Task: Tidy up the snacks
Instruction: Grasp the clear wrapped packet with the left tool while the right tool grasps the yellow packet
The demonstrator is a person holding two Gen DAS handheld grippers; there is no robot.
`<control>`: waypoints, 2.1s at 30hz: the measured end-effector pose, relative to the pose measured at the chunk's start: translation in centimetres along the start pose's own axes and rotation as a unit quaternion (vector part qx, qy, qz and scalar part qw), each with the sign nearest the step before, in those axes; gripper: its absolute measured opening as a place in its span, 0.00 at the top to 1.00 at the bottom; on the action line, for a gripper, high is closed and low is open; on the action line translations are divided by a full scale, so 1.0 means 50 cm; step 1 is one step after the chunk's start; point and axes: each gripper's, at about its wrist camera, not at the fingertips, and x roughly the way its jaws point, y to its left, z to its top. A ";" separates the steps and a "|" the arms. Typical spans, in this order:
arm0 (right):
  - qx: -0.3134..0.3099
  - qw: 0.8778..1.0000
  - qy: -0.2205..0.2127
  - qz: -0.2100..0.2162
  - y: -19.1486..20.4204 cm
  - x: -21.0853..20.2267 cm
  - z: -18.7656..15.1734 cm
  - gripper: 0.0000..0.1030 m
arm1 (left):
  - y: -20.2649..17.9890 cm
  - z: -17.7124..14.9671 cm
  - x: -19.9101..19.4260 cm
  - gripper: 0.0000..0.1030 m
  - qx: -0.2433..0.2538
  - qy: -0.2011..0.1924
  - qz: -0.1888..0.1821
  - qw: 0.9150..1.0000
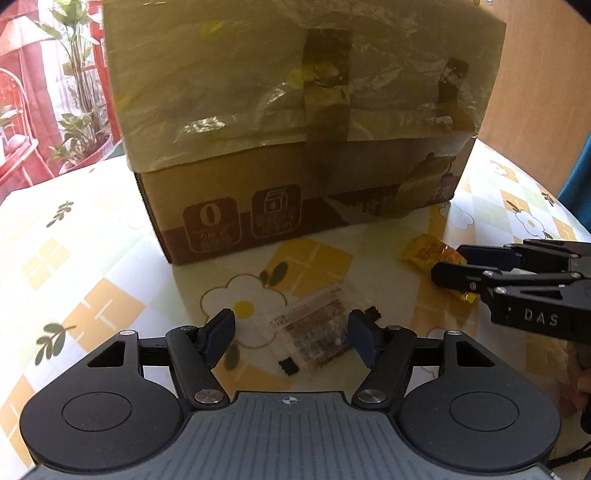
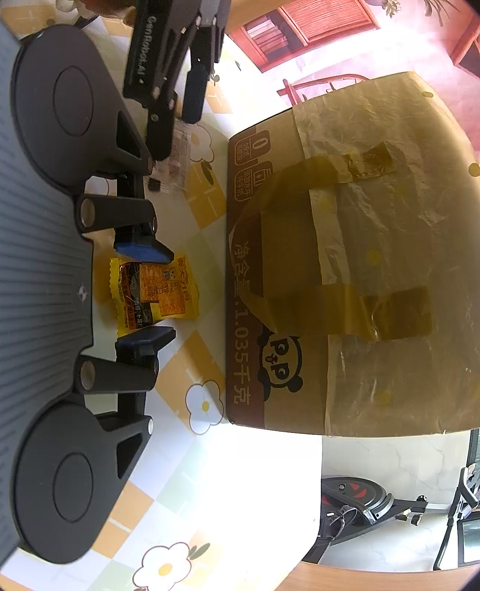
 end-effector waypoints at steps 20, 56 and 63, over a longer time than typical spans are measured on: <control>0.001 1.000 0.000 0.001 0.000 -0.001 0.000 0.61 | 0.022 -0.009 -0.008 0.39 -0.022 0.009 -0.070 0.997; 0.002 1.000 -0.001 0.003 -0.003 -0.002 -0.001 0.61 | -0.008 -0.040 -0.030 0.54 -0.024 -0.024 -0.017 0.999; 0.002 1.000 0.000 0.003 -0.003 -0.002 -0.001 0.61 | -0.011 -0.045 -0.032 0.54 -0.030 -0.029 -0.014 0.999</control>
